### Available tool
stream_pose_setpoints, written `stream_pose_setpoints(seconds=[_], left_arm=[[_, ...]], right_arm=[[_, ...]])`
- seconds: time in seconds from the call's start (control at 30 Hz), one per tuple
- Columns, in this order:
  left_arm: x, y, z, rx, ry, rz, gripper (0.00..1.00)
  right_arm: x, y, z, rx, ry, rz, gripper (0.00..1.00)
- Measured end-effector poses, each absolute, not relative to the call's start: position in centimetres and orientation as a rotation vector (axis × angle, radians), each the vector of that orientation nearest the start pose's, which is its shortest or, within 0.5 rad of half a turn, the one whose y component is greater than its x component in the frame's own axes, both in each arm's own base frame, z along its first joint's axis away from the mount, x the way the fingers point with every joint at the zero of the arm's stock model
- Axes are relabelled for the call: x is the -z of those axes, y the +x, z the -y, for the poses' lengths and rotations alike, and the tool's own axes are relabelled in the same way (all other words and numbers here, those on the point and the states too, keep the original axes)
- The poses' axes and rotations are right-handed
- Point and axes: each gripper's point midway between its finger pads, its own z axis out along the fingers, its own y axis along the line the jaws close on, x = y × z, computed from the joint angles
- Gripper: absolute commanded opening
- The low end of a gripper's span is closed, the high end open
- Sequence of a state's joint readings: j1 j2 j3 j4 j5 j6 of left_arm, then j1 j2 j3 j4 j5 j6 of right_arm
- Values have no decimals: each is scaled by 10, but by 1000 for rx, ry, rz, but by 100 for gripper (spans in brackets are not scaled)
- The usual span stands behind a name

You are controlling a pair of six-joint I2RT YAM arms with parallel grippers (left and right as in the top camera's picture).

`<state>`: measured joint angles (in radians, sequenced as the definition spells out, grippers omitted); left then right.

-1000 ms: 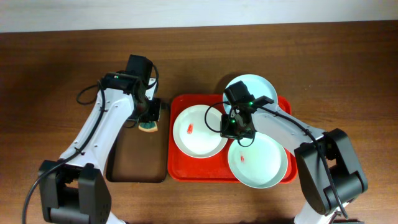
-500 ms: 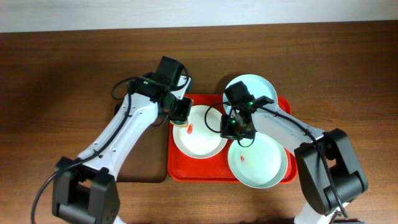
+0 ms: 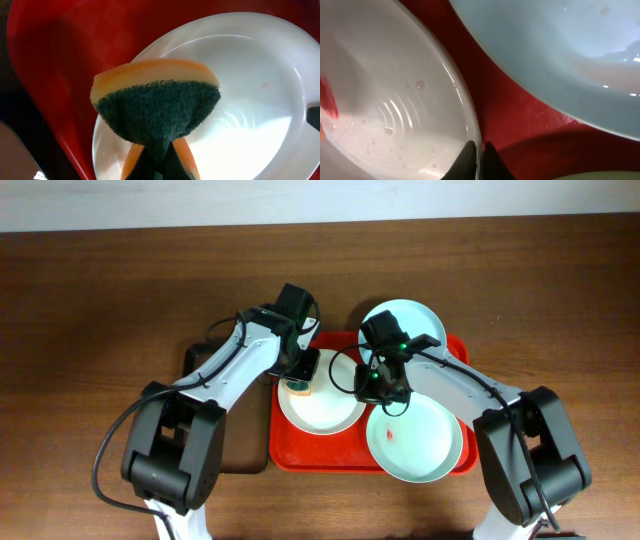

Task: Clean dirty plates on tray and stack at the side
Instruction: 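Scrub the white plate's red stain with the sponge in the left gripper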

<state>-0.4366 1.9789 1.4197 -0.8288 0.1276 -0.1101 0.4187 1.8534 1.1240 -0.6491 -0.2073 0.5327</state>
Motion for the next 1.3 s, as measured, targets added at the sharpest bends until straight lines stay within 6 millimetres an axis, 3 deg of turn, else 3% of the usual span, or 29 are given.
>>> stream_pose_setpoints(seconds=[0.27, 0.37, 0.57, 0.67, 0.73, 0.83, 0.93, 1.03, 1.23, 1.3], left_arm=[[-35, 363, 188, 213, 499, -2944, 0], [-14, 360, 189, 204, 508, -2989, 0], [-12, 345, 206, 433, 506, -3066, 0], [-26, 343, 211, 584, 464, -3104, 0], [-50, 367, 211, 639, 423, -3027, 0], [-71, 376, 197, 541, 405, -2979, 0], [-50, 371, 201, 438, 459, -2960, 0], [-18, 351, 203, 371, 470, -2990, 0], [-9, 350, 202, 388, 395, -2964, 0], [-11, 345, 209, 480, 382, -2976, 0]], right_arm=[[-11, 317, -180, -416, 144, -3033, 4], [-11, 317, -180, -416, 143, -3032, 4], [-11, 318, -179, -411, 144, -3031, 4], [-11, 318, -179, -412, 144, -3030, 4], [-11, 318, -180, -413, 143, -3028, 4], [-11, 318, -180, -413, 144, -3028, 4], [-11, 318, -180, -413, 143, -3028, 4], [-11, 319, -180, -413, 143, -3027, 4], [-11, 319, -180, -414, 144, -3026, 4], [-11, 319, -180, -411, 143, -3027, 5]])
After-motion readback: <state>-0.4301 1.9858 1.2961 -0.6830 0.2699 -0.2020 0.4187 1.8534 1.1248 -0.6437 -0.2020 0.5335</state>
